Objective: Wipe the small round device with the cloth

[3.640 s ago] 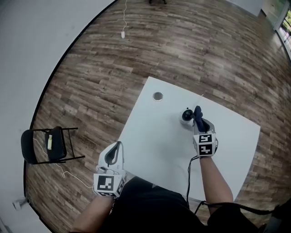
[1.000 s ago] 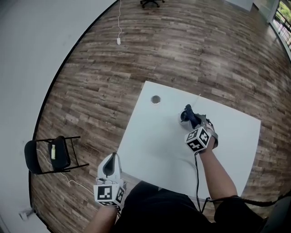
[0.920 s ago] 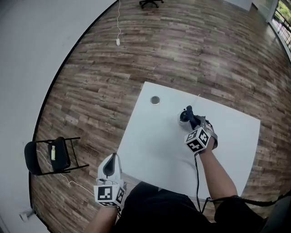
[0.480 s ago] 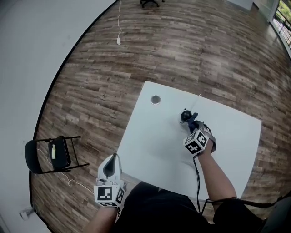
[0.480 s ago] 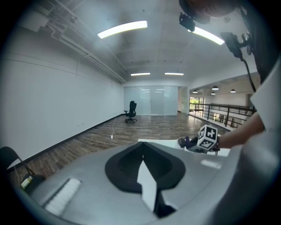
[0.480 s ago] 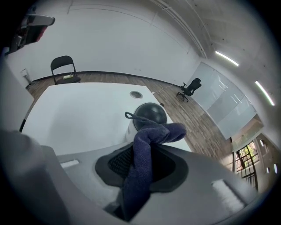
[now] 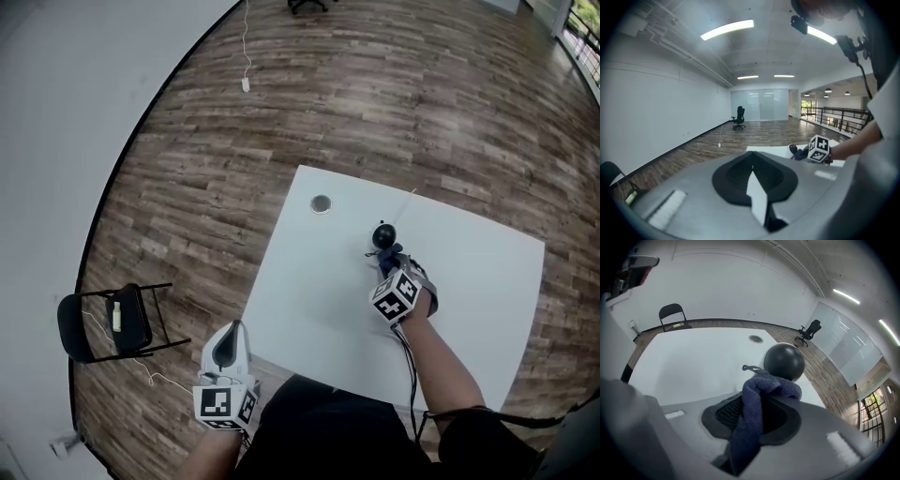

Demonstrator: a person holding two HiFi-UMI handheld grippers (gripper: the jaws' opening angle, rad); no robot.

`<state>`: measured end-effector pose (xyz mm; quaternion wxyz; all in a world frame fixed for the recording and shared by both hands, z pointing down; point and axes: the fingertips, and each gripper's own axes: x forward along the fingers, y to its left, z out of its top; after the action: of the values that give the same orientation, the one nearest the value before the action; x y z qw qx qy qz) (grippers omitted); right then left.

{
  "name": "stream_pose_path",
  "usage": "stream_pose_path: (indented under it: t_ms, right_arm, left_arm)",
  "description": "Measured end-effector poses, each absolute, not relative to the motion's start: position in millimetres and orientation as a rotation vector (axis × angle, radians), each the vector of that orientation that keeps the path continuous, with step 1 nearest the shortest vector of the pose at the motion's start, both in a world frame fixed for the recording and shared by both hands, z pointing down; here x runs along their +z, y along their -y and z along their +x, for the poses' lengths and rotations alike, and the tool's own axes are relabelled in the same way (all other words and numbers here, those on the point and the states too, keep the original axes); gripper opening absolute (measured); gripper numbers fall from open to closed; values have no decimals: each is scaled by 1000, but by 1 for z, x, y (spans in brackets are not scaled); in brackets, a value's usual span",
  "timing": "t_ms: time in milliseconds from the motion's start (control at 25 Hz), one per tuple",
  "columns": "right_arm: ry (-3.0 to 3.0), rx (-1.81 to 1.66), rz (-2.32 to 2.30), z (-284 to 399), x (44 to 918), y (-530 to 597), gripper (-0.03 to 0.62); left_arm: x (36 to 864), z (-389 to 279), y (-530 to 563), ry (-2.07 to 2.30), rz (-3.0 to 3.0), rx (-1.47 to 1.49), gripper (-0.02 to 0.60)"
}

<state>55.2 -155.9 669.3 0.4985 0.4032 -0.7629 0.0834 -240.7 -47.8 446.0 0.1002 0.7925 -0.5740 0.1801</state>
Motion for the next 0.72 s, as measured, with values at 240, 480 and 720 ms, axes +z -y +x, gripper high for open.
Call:
stream_pose_path:
  t_ms: [240, 480, 720]
  right_arm:
    - [1910, 83, 1003, 32, 614, 153, 100]
    - [1785, 5, 1180, 77, 578, 173, 100]
    - [1675, 68, 1235, 100, 593, 175, 98]
  left_arm:
    - [470, -237, 68, 1580, 2385, 526, 8]
    - [469, -200, 109, 1429, 2518, 429, 8]
    - [464, -179, 139, 1297, 2628, 397, 8]
